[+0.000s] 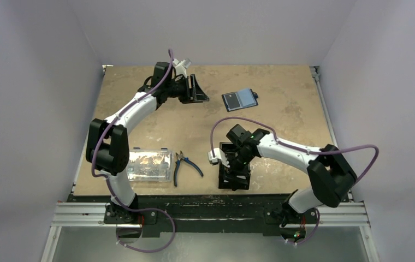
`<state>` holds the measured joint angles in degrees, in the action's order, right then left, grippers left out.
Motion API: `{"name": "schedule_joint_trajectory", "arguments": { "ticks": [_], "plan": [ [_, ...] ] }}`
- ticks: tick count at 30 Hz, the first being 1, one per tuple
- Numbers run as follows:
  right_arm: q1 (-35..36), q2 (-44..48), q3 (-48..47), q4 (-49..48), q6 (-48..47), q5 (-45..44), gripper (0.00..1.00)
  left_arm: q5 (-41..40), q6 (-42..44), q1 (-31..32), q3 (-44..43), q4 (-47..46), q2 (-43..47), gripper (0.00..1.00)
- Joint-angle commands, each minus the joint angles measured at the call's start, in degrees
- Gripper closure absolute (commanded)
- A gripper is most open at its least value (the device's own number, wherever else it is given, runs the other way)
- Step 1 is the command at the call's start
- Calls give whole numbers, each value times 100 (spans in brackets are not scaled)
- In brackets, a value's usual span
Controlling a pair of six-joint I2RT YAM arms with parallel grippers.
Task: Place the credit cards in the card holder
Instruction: Move the storage box to the center of the board.
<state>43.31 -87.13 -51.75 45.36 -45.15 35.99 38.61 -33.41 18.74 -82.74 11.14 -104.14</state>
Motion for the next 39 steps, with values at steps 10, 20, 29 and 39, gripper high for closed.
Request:
{"name": "schedule_joint_trajectory", "arguments": {
  "ticks": [10, 20, 29, 39],
  "plan": [
    [23, 592, 183, -135, 66, -79, 26, 94, 48, -72, -14, -235, -22, 50],
    [121, 67, 91, -42, 69, -177, 15, 103, 67, -72, -23, -226, -23, 50],
    [151, 587, 188, 112, -166, 50, 29, 111, 63, -72, -23, -226, -26, 50],
    [151, 709, 201, 230, -302, 177, 45, 98, 85, -72, -23, -230, -45, 51]
  ]
}}
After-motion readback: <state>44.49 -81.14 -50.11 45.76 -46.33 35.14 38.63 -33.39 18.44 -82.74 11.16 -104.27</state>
